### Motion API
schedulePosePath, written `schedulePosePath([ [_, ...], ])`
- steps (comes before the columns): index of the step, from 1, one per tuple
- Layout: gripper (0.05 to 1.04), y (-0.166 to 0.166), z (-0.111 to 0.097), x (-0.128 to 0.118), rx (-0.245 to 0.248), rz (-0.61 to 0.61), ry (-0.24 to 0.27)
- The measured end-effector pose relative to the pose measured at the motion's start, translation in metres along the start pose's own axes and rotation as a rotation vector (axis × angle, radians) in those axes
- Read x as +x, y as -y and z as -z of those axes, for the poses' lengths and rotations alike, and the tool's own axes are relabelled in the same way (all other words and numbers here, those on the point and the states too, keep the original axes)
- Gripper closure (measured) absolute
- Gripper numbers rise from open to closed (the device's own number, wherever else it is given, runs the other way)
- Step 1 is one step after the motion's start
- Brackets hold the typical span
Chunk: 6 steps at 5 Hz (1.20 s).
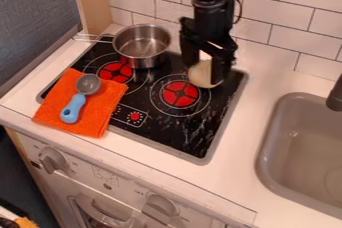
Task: Move the white object into the silver saucepan
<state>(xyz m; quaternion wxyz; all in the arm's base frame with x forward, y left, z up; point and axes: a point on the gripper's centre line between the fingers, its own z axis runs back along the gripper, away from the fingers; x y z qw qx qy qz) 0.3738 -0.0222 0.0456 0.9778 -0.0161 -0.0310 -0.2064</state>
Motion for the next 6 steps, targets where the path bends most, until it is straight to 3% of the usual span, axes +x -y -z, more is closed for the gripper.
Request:
schedulePosePath([
  [1,0.082,-0.003,0.015,0.014,-0.019,-0.005,-0.012],
  [2,0.127,-0.007,0.034,0.014,-0.020,-0.007,-0.061],
  [4,0.238,-0.005,0.034,0.007,-0.009,0.006,-0.053],
  [5,0.239,-0.018,-0.005,0.006,-0.016,-0.040,0.015],
  [6,0.239,-0.076,-0.052,-0.006,0.039,-0.224,0.108],
])
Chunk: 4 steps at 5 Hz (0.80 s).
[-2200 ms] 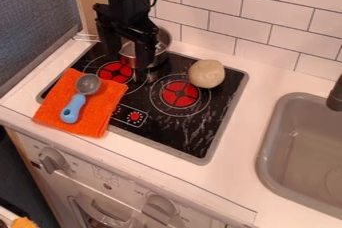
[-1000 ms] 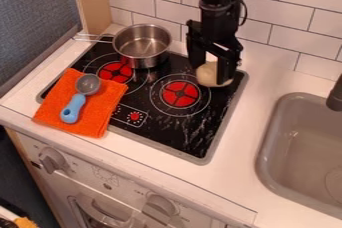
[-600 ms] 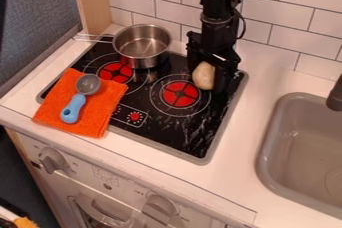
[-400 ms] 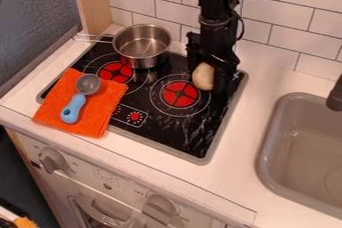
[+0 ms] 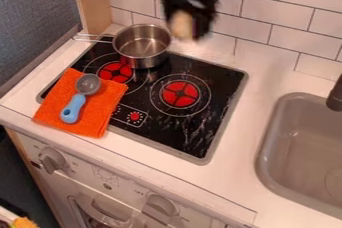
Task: Move the white object into the silver saucepan
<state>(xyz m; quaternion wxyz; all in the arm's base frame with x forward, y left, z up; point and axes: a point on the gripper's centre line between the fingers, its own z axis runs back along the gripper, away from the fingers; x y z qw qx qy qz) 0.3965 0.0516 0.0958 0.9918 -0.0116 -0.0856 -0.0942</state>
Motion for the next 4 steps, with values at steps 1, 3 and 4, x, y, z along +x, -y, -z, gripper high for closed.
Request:
schedulePosePath([
  [1,0.239,-0.046,0.001,-0.001,0.028,-0.085,0.004],
  [3,0.072,-0.059,0.026,-0.002,0.026,-0.089,-0.060],
  [4,0.076,-0.056,0.035,-0.010,0.034,-0.089,-0.080],
])
